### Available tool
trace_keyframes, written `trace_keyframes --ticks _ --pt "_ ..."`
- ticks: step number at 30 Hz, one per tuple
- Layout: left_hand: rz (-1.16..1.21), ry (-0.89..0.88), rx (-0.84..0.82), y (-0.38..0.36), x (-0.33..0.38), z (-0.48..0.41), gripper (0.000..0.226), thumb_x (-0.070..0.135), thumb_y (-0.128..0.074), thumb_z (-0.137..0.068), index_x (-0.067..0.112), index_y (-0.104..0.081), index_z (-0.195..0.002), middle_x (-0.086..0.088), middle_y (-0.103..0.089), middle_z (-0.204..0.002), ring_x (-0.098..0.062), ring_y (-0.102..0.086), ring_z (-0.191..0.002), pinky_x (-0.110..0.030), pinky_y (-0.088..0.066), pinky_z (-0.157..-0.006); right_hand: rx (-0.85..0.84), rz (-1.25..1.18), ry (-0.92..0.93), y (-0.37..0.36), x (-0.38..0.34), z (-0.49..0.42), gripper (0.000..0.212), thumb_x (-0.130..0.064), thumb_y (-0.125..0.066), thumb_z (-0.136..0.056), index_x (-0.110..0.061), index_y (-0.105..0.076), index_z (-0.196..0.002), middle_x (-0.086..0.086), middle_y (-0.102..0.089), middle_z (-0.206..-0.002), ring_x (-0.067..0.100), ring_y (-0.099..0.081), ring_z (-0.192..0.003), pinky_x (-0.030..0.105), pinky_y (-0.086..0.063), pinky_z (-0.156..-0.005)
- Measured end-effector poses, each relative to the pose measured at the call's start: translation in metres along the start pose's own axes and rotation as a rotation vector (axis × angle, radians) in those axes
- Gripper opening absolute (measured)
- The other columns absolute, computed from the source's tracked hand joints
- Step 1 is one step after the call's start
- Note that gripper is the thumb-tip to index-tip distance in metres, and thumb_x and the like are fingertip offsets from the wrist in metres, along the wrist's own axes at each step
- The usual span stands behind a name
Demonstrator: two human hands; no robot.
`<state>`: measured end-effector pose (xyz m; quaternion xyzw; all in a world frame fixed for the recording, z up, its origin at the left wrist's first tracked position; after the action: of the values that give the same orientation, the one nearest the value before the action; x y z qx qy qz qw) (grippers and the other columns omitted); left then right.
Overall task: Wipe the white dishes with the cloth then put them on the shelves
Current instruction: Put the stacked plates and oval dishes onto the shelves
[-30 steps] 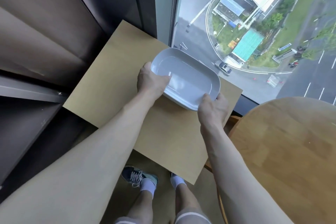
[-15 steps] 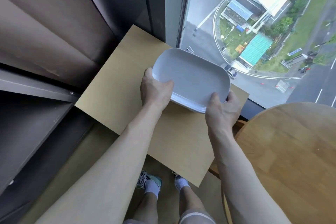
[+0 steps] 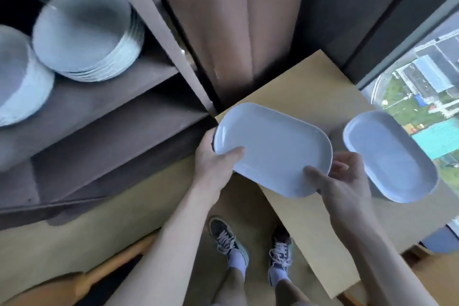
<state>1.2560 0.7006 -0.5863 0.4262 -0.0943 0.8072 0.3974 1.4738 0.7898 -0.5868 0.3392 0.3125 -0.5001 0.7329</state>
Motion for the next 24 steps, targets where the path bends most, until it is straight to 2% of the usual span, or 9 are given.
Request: trace_keyframes --ticks 2,4,7,10,13,14,17,21,24 --pt "0.006 0.015 0.091 0.050 -0.010 0.000 0.052 0.011 -0.080 -0.087 0.035 -0.062 -0.130 0.009 -0.070 -0.120 -0.017 -0.068 -0.112 -0.050 -0.059 -0.098 -0.116 0.042 -0.024 -0.042 0.004 0.004 0.038 -0.009 -0.080 -0.079 -0.025 -0.052 -0.100 -0.001 -0.070 -0.101 0.023 -0.068 -0.096 0.052 -0.057 -0.080" --pt "0.017 0.040 0.172 0.098 -0.021 0.003 0.053 0.011 -0.079 -0.088 0.035 -0.061 -0.131 0.009 -0.070 -0.121 -0.016 -0.067 -0.113 -0.049 -0.058 -0.099 -0.229 0.076 -0.061 -0.085 0.012 0.010 0.037 -0.015 -0.080 -0.076 -0.022 -0.053 -0.100 0.000 -0.073 -0.091 0.028 -0.069 -0.093 0.060 -0.056 -0.084" --pt "0.024 0.090 0.261 0.160 -0.035 0.004 0.048 0.010 -0.079 -0.087 0.036 -0.063 -0.123 0.009 -0.071 -0.117 -0.017 -0.068 -0.110 -0.046 -0.058 -0.098 -0.399 0.164 -0.080 -0.144 0.025 0.022 0.039 -0.030 -0.079 -0.076 -0.026 -0.059 -0.110 -0.003 -0.073 -0.098 0.026 -0.070 -0.094 0.054 -0.060 -0.078" --pt "0.024 0.146 0.341 0.203 -0.051 -0.008 0.055 0.008 -0.081 -0.083 0.025 -0.059 -0.131 0.004 -0.069 -0.119 -0.018 -0.067 -0.109 -0.040 -0.058 -0.091 -0.576 0.278 -0.080 -0.193 0.039 0.028 0.041 -0.021 -0.073 -0.089 -0.020 -0.056 -0.125 0.001 -0.069 -0.107 0.020 -0.073 -0.085 0.044 -0.064 -0.067" --pt "0.085 0.200 0.397 0.233 -0.070 -0.044 0.052 0.003 -0.083 -0.081 0.013 -0.061 -0.126 -0.003 -0.071 -0.116 -0.021 -0.068 -0.107 -0.035 -0.055 -0.084 -0.707 0.370 -0.085 -0.235 0.056 0.024 0.034 -0.019 -0.069 -0.092 -0.014 -0.055 -0.123 0.013 -0.071 -0.099 0.024 -0.075 -0.073 0.050 -0.064 -0.064" --pt "0.117 0.210 0.405 0.239 -0.078 -0.060 0.047 0.002 -0.083 -0.081 0.009 -0.063 -0.123 -0.005 -0.072 -0.115 -0.024 -0.068 -0.108 -0.038 -0.056 -0.089 -0.722 0.364 -0.084 -0.248 0.063 0.019 0.032 -0.018 -0.069 -0.093 -0.012 -0.056 -0.122 0.017 -0.070 -0.101 0.025 -0.075 -0.075 0.051 -0.063 -0.064" --pt "0.221 0.212 0.439 0.246 -0.103 -0.108 0.048 0.004 -0.082 -0.081 0.003 -0.063 -0.125 -0.010 -0.073 -0.119 -0.029 -0.069 -0.112 -0.044 -0.056 -0.101 -0.660 0.317 -0.102 -0.285 0.083 0.000 0.038 -0.014 -0.070 -0.093 -0.006 -0.056 -0.127 0.011 -0.066 -0.117 0.026 -0.072 -0.093 0.043 -0.064 -0.065" --pt "0.317 0.185 0.435 0.234 -0.115 -0.171 0.061 0.011 -0.079 -0.083 0.006 -0.054 -0.138 -0.010 -0.068 -0.127 -0.028 -0.067 -0.114 -0.045 -0.056 -0.101 -0.520 0.226 -0.120 -0.324 0.093 -0.037 0.030 -0.011 -0.070 -0.093 -0.004 -0.060 -0.120 0.009 -0.064 -0.116 0.025 -0.069 -0.096 0.041 -0.064 -0.067" --pt "0.307 0.120 0.351 0.221 -0.109 -0.206 0.052 0.006 -0.071 -0.086 0.014 -0.057 -0.135 -0.004 -0.068 -0.127 -0.026 -0.065 -0.117 -0.043 -0.056 -0.103 -0.448 0.165 -0.111 -0.347 0.091 -0.063 0.027 -0.010 -0.070 -0.093 -0.005 -0.060 -0.117 0.008 -0.065 -0.112 0.026 -0.069 -0.097 0.037 -0.064 -0.063"
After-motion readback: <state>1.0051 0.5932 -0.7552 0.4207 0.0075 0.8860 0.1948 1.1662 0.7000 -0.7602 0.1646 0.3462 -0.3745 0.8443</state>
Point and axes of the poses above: each hand's wrist, its own z-axis away from the middle knuckle, its own y-axis out of the back of the hand, x = y × z, the point moved 3 cm from there along -z, towards the middle knuckle
